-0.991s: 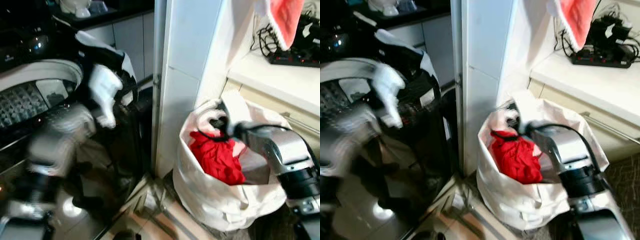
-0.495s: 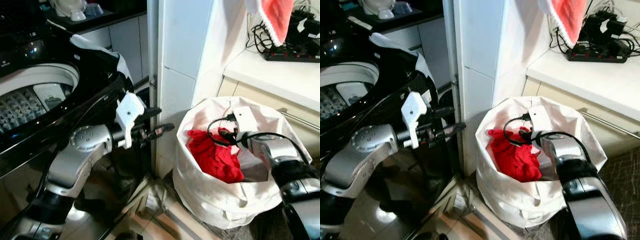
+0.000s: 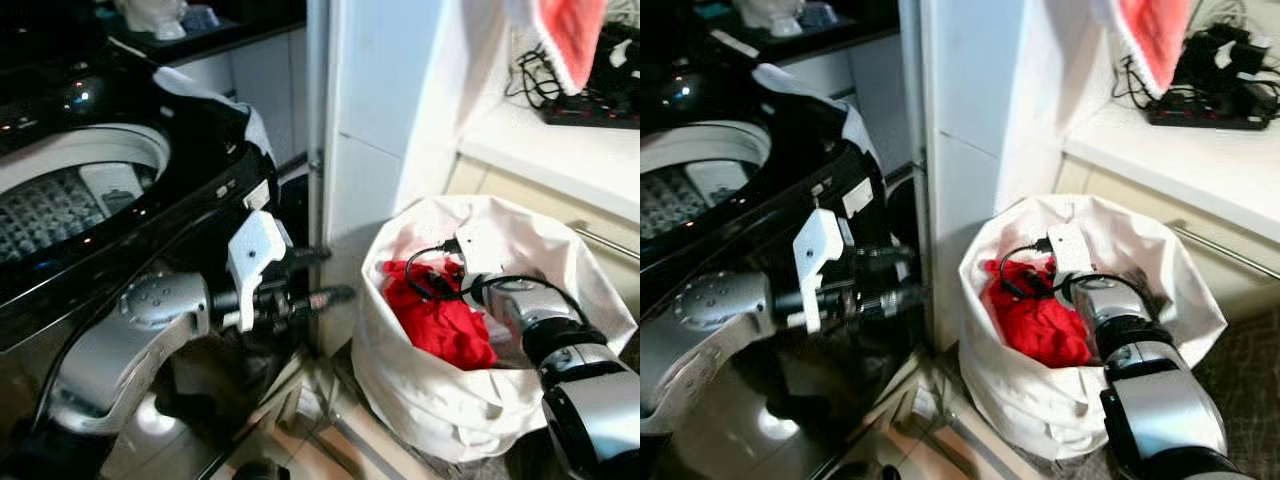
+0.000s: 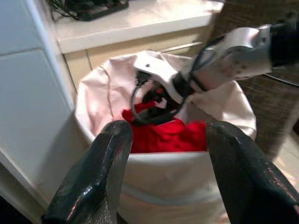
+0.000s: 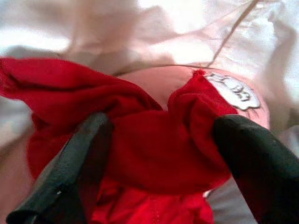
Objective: Clothes washing
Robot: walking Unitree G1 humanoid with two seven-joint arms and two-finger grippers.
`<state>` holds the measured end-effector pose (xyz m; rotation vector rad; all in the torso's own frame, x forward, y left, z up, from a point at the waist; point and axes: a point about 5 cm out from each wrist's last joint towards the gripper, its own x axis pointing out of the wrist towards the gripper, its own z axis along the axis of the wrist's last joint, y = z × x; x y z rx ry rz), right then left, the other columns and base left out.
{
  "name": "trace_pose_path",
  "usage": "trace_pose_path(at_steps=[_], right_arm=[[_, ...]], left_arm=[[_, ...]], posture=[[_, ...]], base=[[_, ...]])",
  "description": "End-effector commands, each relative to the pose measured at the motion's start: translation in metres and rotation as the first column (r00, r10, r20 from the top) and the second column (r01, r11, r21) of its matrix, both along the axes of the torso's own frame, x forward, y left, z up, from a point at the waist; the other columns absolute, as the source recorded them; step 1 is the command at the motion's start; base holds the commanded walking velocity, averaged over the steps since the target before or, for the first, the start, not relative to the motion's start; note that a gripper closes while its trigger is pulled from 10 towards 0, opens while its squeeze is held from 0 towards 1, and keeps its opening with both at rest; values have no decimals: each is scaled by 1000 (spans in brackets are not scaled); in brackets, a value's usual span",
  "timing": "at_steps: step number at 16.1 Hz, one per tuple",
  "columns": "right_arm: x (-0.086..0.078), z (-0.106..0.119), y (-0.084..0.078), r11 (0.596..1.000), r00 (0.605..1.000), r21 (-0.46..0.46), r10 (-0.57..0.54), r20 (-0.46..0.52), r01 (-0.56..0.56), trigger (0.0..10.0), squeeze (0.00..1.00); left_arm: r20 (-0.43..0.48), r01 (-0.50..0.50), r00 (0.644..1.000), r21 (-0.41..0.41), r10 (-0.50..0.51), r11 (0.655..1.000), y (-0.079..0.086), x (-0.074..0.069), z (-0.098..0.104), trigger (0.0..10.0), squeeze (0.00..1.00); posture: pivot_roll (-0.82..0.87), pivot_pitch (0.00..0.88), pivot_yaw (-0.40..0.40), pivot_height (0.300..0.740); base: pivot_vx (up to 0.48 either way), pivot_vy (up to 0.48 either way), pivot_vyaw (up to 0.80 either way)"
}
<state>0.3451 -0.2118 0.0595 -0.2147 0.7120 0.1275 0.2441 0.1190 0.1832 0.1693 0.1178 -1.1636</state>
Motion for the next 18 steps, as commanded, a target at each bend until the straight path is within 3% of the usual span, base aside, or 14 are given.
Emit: trace_pose_path(at_steps=[1, 3, 5, 6, 7, 8, 18], right_arm=[[2, 2, -2, 999, 1000, -46, -2, 10, 3, 10000, 0], [-7, -13, -3, 993, 999, -116, -4, -33, 0, 10000, 0], [-10, -18, -2, 993, 999, -119, 3, -39, -7, 10000, 0], [-12, -20, 0, 997, 999, -71, -19, -43, 15, 8314, 0], [-12, -21, 0, 998, 999, -60, -25, -45, 22, 4706, 0], [-13, -22, 0, 998, 998, -42, -38, -47, 36, 0, 0], [-13, -22, -1, 997, 996, 6, -74, -39, 74, 0, 0]], left_arm=[[-3, 16, 1000, 3, -16, 1000, 1, -3, 2, 10000, 0], [-26, 10, 1000, 12, -10, 1000, 1, -9, 2, 10000, 0], [-38, 0, 999, 19, 0, 1000, 2, -9, 5, 10000, 0], [-41, -2, 999, 23, 3, 1000, 2, -10, 5, 10000, 0], [-41, -2, 999, 24, 3, 1000, 2, -10, 5, 10000, 0], [-44, -2, 999, 25, 3, 1000, 2, -11, 5, 10000, 0], [-55, 0, 999, 34, 2, 999, 2, -9, 7, 10000, 0]], posture=[[164, 0, 40, 740], [176, 0, 42, 740], [183, 0, 40, 740], [183, 0, 40, 740], [182, 0, 41, 740], [182, 0, 41, 740], [177, 0, 48, 740]], base=[[0, 0, 0], [0, 0, 0], [0, 0, 0], [0, 0, 0], [0, 0, 0], [0, 0, 0], [0, 0, 0]])
